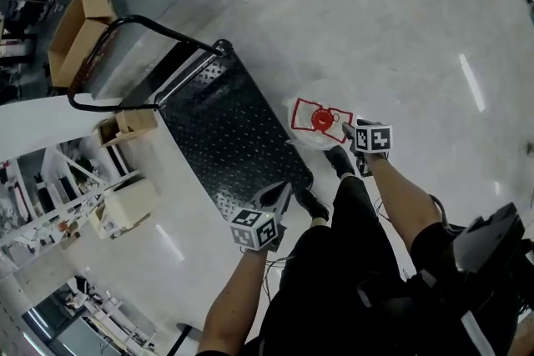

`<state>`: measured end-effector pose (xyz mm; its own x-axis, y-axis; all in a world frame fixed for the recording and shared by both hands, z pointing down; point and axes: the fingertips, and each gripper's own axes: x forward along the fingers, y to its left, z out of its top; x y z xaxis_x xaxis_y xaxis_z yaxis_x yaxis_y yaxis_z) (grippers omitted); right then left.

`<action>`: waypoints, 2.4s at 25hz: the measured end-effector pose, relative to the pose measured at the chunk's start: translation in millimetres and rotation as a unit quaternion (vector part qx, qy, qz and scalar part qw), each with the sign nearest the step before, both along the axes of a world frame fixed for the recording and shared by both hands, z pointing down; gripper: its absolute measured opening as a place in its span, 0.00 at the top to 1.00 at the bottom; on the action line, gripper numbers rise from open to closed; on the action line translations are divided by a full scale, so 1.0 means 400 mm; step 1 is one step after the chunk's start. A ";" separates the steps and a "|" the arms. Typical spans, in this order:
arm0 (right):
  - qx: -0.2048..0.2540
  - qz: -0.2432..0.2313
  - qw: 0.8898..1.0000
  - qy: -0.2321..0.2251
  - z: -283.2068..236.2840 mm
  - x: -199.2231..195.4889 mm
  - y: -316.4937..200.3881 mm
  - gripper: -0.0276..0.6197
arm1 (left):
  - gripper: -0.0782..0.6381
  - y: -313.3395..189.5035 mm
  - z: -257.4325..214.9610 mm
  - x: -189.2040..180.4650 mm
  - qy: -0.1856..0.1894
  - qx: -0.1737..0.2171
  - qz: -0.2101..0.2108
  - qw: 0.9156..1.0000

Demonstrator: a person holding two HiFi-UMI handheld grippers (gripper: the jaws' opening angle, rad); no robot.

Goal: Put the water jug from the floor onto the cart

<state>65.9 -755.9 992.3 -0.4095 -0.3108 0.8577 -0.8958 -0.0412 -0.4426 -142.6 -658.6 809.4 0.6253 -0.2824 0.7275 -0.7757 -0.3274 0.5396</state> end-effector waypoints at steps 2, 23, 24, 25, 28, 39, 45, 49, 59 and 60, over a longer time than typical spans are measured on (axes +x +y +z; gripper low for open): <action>-0.019 0.010 1.000 -0.002 0.047 -0.002 0.010 0.65 | 0.90 -0.004 0.013 -0.022 -0.007 -0.005 -0.017 1.000; -0.044 -0.041 0.996 -0.059 -0.046 -0.188 -0.062 0.89 | 0.90 0.107 -0.089 -0.196 -0.007 0.025 -0.204 0.979; -0.037 -0.056 0.996 -0.058 -0.072 -0.213 -0.063 0.89 | 0.90 0.115 -0.101 -0.215 -0.006 0.032 -0.216 0.976; -0.032 -0.069 0.995 -0.058 -0.101 -0.237 -0.058 0.89 | 0.90 0.128 -0.114 -0.235 -0.004 0.038 -0.227 0.973; -0.019 -0.098 0.993 -0.066 -0.192 -0.318 -0.043 0.89 | 0.90 0.178 -0.153 -0.294 -0.007 0.060 -0.249 0.967; 0.040 -0.216 0.970 -0.104 -0.483 -0.653 -0.008 0.89 | 0.90 0.328 -0.246 -0.501 -0.025 0.136 -0.337 0.931; 0.043 -0.277 0.952 -0.123 -0.532 -0.909 0.059 0.89 | 0.90 0.388 -0.304 -0.621 -0.036 0.174 -0.377 0.909; 0.035 -0.307 0.941 -0.142 -0.539 -1.093 0.128 0.89 | 0.90 0.447 -0.346 -0.709 -0.052 0.193 -0.404 0.893; 0.002 -0.367 0.916 -0.163 -0.486 -1.440 0.335 0.89 | 0.90 0.652 -0.379 -0.872 -0.081 0.201 -0.474 0.853; -0.001 -0.375 0.913 -0.163 -0.478 -1.468 0.361 0.89 | 0.90 0.674 -0.378 -0.883 -0.083 0.200 -0.481 0.850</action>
